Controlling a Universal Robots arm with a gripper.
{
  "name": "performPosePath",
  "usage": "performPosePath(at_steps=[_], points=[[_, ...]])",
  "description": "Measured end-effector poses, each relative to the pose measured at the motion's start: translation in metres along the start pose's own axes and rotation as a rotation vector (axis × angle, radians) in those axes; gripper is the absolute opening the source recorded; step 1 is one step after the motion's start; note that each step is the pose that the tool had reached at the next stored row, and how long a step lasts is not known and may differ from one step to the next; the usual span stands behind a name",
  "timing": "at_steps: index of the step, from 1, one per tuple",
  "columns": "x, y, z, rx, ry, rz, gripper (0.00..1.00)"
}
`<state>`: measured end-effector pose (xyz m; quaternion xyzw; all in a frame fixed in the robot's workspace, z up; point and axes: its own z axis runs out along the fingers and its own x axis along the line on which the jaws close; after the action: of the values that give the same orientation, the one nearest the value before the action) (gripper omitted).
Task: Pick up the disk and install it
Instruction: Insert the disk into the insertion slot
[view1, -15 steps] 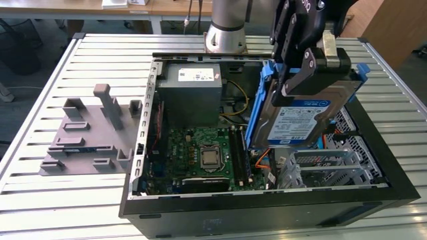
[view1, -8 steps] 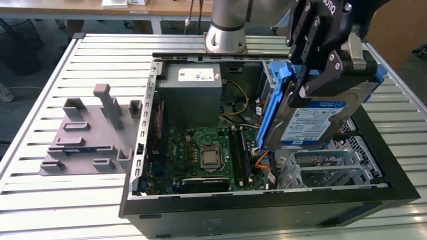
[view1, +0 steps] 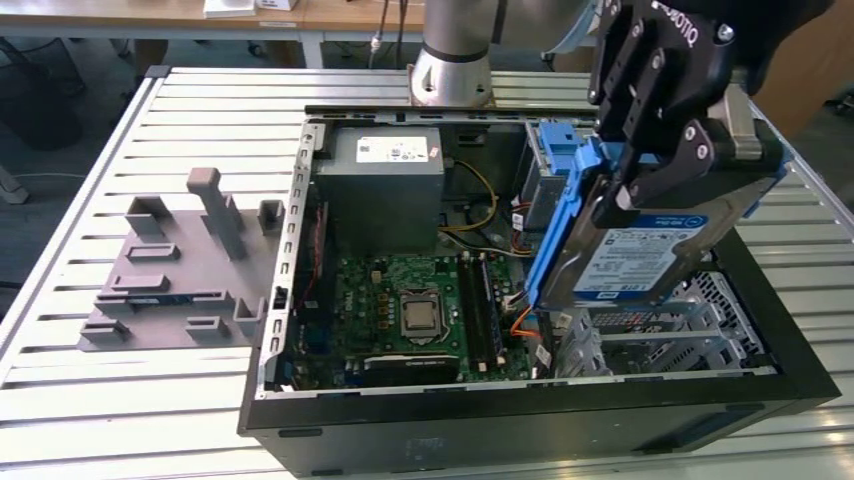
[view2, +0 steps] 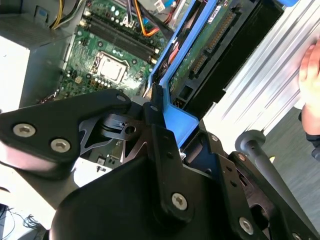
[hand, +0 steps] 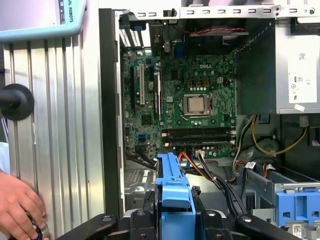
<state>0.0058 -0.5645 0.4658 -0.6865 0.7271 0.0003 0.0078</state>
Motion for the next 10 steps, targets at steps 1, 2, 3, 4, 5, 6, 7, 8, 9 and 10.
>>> performPosePath(at_steps=[1, 2, 3, 4, 5, 6, 7, 8, 9, 10], points=[[0.0, -0.0029, 0.0005, -0.0001, 0.0001, 0.0, 0.37], [0.0, -0.0058, 0.001, -0.0001, 0.0003, 0.0, 0.37], [0.0001, -0.0084, 0.0018, -0.0002, 0.0003, 0.0, 0.37], [0.0003, -0.0111, 0.0027, -0.0002, 0.0002, 0.0, 0.37], [0.0008, -0.0132, 0.0036, -0.0003, 0.0004, 0.0, 0.37], [0.0014, -0.0153, 0.0047, -0.0003, 0.0002, 0.0, 0.37], [0.002, -0.0173, 0.0058, -0.0003, 0.0002, 0.0, 0.37], [0.0025, -0.0195, 0.0068, -0.0003, 0.0003, 0.0, 0.37], [0.003, -0.0217, 0.0077, -0.0004, 0.0004, 0.0, 0.37], [0.0035, -0.0239, 0.0086, -0.0004, 0.0003, 0.0, 0.37]])
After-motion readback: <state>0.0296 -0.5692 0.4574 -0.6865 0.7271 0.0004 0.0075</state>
